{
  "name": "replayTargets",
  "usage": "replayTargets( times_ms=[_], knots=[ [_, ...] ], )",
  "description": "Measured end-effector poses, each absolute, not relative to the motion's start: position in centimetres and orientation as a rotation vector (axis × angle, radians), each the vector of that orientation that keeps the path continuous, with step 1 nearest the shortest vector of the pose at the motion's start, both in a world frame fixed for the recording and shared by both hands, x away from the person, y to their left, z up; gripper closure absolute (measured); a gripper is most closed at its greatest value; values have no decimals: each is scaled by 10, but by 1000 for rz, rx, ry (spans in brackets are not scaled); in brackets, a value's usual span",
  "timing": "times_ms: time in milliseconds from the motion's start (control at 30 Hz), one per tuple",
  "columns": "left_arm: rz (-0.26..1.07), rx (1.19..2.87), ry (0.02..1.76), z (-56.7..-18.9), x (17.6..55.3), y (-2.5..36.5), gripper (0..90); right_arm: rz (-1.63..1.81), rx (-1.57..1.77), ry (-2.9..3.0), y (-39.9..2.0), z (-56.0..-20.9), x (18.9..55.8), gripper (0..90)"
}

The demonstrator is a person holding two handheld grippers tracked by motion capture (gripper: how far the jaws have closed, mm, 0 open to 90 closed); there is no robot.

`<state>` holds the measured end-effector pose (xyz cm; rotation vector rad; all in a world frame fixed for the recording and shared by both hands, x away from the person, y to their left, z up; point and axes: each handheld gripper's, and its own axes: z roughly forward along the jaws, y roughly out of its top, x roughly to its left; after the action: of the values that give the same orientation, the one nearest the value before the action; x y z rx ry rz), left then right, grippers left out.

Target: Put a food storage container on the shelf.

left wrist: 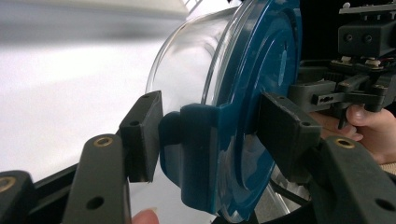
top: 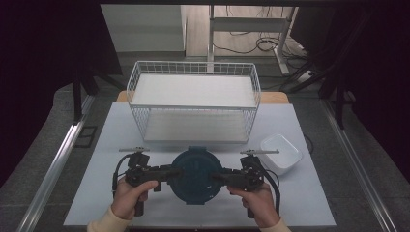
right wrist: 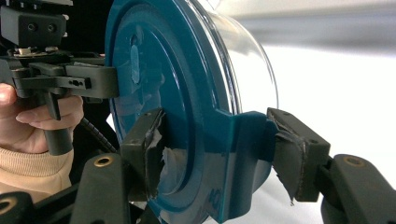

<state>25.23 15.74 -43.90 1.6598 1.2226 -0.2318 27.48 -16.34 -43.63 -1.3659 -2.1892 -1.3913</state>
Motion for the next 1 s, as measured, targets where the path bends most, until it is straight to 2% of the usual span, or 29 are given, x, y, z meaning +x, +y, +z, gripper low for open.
replayTargets(
  times_ms=[1000],
  knots=[
    [-145,1678,1139,-362,296,162,420,-1497,-1298,-2266,-159,-359,319,391]
  ],
)
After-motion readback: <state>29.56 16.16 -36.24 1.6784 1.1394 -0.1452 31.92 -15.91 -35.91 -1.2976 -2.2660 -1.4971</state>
